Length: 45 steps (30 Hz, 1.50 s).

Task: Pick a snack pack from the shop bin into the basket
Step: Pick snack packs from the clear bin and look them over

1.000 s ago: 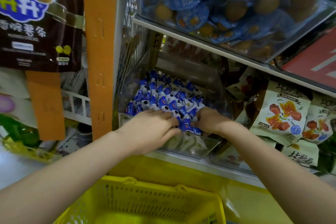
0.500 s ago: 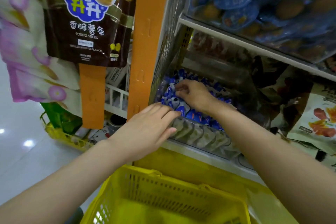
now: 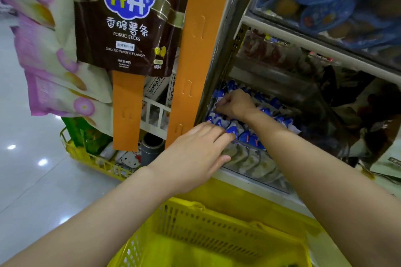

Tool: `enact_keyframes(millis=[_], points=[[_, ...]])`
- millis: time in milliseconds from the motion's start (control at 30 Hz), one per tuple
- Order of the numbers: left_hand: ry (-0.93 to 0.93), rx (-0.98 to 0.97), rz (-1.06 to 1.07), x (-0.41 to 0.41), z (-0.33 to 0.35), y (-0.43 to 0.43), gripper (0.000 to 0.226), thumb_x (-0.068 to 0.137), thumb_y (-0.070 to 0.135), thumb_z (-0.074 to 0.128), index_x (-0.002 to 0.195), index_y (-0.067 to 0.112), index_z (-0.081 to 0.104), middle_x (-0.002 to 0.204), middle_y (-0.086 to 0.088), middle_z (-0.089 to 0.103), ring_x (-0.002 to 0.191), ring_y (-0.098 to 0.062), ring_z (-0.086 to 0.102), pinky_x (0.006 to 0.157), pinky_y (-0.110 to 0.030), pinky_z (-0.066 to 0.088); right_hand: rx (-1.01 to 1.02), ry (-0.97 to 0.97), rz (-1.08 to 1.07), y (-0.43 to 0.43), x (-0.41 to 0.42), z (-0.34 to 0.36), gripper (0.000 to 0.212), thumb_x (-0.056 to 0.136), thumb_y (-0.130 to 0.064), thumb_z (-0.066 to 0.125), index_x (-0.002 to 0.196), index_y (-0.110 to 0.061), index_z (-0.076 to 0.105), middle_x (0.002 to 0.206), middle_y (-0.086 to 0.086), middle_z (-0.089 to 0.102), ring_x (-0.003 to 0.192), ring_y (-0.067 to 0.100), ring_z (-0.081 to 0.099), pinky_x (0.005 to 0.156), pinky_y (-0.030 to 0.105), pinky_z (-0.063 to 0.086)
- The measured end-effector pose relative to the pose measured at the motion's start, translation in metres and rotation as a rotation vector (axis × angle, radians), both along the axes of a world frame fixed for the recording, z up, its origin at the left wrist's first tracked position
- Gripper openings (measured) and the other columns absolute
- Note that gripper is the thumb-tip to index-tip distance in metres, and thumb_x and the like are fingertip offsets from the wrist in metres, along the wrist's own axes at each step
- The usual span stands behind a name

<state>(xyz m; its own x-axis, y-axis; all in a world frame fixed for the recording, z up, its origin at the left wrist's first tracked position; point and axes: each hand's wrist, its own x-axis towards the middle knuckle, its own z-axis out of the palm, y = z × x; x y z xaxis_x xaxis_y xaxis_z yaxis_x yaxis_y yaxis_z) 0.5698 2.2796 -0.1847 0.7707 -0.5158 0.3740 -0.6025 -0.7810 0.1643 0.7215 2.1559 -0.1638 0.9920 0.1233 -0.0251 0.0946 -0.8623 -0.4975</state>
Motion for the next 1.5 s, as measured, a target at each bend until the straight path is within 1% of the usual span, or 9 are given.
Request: enact_keyframes(millis=[200, 400, 533, 667, 867, 967, 1067, 1367, 1500], points=[[-0.026, -0.04, 0.034, -0.002, 0.001, -0.005, 0.044, 0.098, 0.036, 0.034, 0.139, 0.02, 0.032, 0.133, 0.001, 0.042, 0.127, -0.015, 0.032, 0.108, -0.022, 0.014, 0.122, -0.144, -0.053, -0.008, -0.012, 0.008, 0.012, 0.084, -0.014, 0.061, 0.08, -0.011, 0.072, 0.083, 0.007, 0.071, 0.081, 0.023, 0.068, 0.08, 0.041, 0.056], [0.106, -0.547, 0.146, -0.025, 0.009, -0.016, 0.03, 0.097, 0.025, 0.042, 0.127, 0.026, 0.045, 0.119, 0.012, 0.048, 0.112, -0.002, 0.041, 0.091, -0.017, 0.032, 0.545, -0.37, -0.017, -0.034, -0.061, 0.044, 0.016, 0.083, -0.013, 0.067, 0.074, -0.026, 0.066, 0.072, -0.011, 0.062, 0.072, 0.008, 0.063, 0.062, 0.022, 0.056], [0.498, -1.074, 0.268, -0.035, 0.013, -0.028, 0.013, 0.095, 0.031, 0.046, 0.107, 0.028, 0.049, 0.103, 0.013, 0.054, 0.098, -0.003, 0.053, 0.084, -0.016, 0.042, 0.781, -0.287, 0.16, -0.053, -0.118, 0.051, 0.017, 0.083, -0.008, 0.066, 0.075, -0.023, 0.066, 0.071, -0.007, 0.067, 0.066, 0.002, 0.066, 0.058, 0.015, 0.052], [0.878, -1.422, 0.237, -0.047, 0.01, -0.041, 0.023, 0.091, 0.034, 0.05, 0.107, 0.018, 0.057, 0.108, -0.002, 0.065, 0.1, -0.02, 0.064, 0.086, -0.033, 0.052, 0.815, -0.144, 0.267, -0.069, -0.163, 0.032, 0.018, 0.083, -0.002, 0.064, 0.077, -0.019, 0.063, 0.066, -0.011, 0.068, 0.064, 0.0, 0.064, 0.058, 0.014, 0.051], [0.86, -1.168, 0.255, -0.067, -0.01, -0.051, 0.023, 0.088, 0.022, 0.06, 0.109, 0.015, 0.058, 0.103, -0.011, 0.069, 0.087, -0.015, 0.067, 0.058, -0.019, 0.051, 0.864, 0.085, 0.088, -0.082, -0.193, -0.013, 0.007, 0.088, -0.027, 0.058, 0.091, -0.022, 0.055, 0.079, -0.007, 0.062, 0.066, -0.001, 0.06, 0.059, 0.018, 0.053], [0.898, -1.068, 0.266, -0.07, -0.018, -0.054, 0.022, 0.085, 0.012, 0.062, 0.106, 0.01, 0.057, 0.101, -0.025, 0.066, 0.091, -0.032, 0.065, 0.068, -0.036, 0.051, 0.81, 0.124, 0.043, -0.083, -0.199, -0.03, 0.004, 0.088, -0.024, 0.058, 0.084, -0.022, 0.057, 0.078, -0.001, 0.062, 0.064, 0.003, 0.061, 0.062, 0.028, 0.056], [0.876, -0.989, 0.24, -0.072, -0.021, -0.056, 0.018, 0.083, 0.013, 0.065, 0.091, 0.025, 0.055, 0.087, -0.008, 0.066, 0.082, -0.02, 0.061, 0.063, -0.023, 0.046, 0.831, 0.15, 0.046, -0.087, -0.203, -0.039, 0.011, 0.088, -0.019, 0.059, 0.079, -0.015, 0.06, 0.07, -0.004, 0.063, 0.06, 0.004, 0.063, 0.056, 0.025, 0.056], [0.877, -1.127, 0.263, -0.075, -0.024, -0.069, 0.02, 0.092, 0.022, 0.051, 0.075, 0.014, 0.055, 0.077, -0.006, 0.061, 0.071, -0.014, 0.058, 0.059, -0.022, 0.05, 0.773, 0.1, 0.076, -0.099, -0.206, -0.046, 0.018, 0.085, -0.013, 0.064, 0.069, -0.021, 0.06, 0.062, -0.005, 0.061, 0.055, 0.001, 0.057, 0.051, 0.016, 0.05], [0.869, -1.143, 0.289, -0.074, -0.024, -0.072, 0.022, 0.093, 0.02, 0.05, 0.076, 0.006, 0.053, 0.074, -0.011, 0.052, 0.069, -0.017, 0.052, 0.061, -0.03, 0.048, 0.675, 0.024, 0.078, -0.1, -0.209, -0.048, 0.012, 0.083, -0.02, 0.066, 0.073, -0.021, 0.06, 0.079, 0.016, 0.065, 0.069, 0.026, 0.061, 0.065, 0.038, 0.054]])
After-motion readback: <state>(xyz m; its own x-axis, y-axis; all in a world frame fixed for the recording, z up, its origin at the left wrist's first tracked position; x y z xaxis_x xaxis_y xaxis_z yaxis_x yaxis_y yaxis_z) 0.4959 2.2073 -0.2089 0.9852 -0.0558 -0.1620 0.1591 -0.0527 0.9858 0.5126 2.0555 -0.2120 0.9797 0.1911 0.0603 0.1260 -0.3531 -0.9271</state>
